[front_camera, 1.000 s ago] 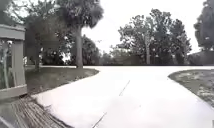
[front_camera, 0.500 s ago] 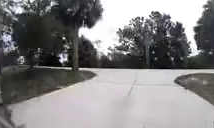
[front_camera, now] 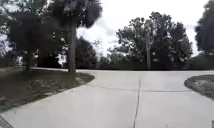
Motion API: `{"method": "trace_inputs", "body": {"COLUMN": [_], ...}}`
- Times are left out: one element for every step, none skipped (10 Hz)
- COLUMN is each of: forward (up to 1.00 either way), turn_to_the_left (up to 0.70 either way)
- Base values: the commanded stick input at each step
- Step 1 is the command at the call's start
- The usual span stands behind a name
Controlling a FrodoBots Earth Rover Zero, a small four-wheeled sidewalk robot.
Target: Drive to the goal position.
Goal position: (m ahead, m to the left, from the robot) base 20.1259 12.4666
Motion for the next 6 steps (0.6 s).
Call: {"method": "trace_inputs", "body": {"forward": [0.85, 0.85, 0.85, 0.85, 0.85, 0.85], "turn_to_the_left": [0.0, 0.0, 0.0, 0.0, 0.0, 0.0]}}
